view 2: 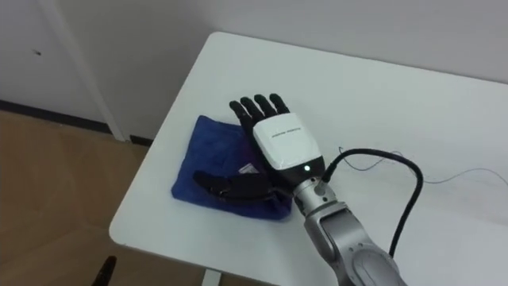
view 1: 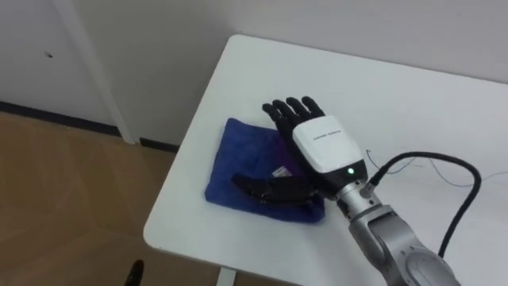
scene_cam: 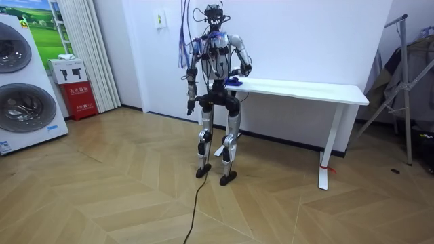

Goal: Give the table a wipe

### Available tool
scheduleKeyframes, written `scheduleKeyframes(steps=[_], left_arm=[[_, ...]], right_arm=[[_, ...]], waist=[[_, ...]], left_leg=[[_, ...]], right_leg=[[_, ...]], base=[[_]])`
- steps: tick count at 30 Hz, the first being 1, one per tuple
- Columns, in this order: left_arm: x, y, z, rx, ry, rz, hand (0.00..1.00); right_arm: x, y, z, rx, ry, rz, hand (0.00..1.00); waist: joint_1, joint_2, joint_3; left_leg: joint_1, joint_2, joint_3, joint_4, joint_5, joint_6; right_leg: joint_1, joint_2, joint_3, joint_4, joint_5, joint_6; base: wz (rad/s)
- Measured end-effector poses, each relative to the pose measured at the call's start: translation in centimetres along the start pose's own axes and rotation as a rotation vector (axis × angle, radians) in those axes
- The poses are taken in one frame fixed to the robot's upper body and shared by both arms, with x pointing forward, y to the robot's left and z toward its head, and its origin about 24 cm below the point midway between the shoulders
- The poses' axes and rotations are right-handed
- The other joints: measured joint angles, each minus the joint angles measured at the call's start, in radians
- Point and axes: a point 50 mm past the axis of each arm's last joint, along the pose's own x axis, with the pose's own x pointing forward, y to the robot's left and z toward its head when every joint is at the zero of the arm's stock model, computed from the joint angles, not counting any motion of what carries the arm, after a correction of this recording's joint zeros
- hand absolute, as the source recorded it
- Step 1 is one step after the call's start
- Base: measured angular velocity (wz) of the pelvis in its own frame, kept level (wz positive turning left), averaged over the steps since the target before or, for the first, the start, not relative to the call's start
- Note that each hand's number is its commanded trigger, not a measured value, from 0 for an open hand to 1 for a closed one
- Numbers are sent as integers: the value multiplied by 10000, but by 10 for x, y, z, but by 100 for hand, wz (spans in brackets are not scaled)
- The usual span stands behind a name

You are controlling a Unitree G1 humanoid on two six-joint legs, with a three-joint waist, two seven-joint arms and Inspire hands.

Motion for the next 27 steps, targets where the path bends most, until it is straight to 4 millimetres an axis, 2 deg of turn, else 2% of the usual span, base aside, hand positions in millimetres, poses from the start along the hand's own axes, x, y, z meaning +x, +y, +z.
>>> scheduleKeyframes(steps=[4,8,10,11,12,27], left_arm=[[0,0,-2,-16,50,-56,0],[0,-1,-1,-29,-16,-251,0],[0,-2,-1,-35,-44,-348,0],[0,-2,0,-34,-81,-425,0],[-1,-2,-1,-28,-78,-456,0],[-1,-1,-2,-37,-64,-391,0]], right_arm=[[-9,11,-1,30,161,603,0],[-16,21,-2,164,335,1098,0],[-21,32,-5,265,549,1623,1],[-23,37,-7,317,657,1891,30],[-22,36,-6,320,626,1836,100],[-16,25,-14,525,1073,599,100]], waist=[[-2,-50,2],[-36,-133,53],[7,-158,70],[16,-201,76],[14,-221,87],[-227,-242,92]], left_leg=[[0,0,-7,-6,0,0],[4,-3,-3,-32,0,0],[57,-7,0,-36,0,0],[69,-11,0,-36,0,0],[64,-17,0,-36,0,0],[9,-121,-22,54,2,6]], right_leg=[[0,-2,-25,-3,0,0],[7,-16,-147,-6,0,1],[47,-20,-142,-6,0,1],[61,-25,-143,-6,0,1],[60,-31,-143,-9,0,1],[203,-134,-308,-5,1,5]], base=[[1],[0],[0],[0],[0],[3]])
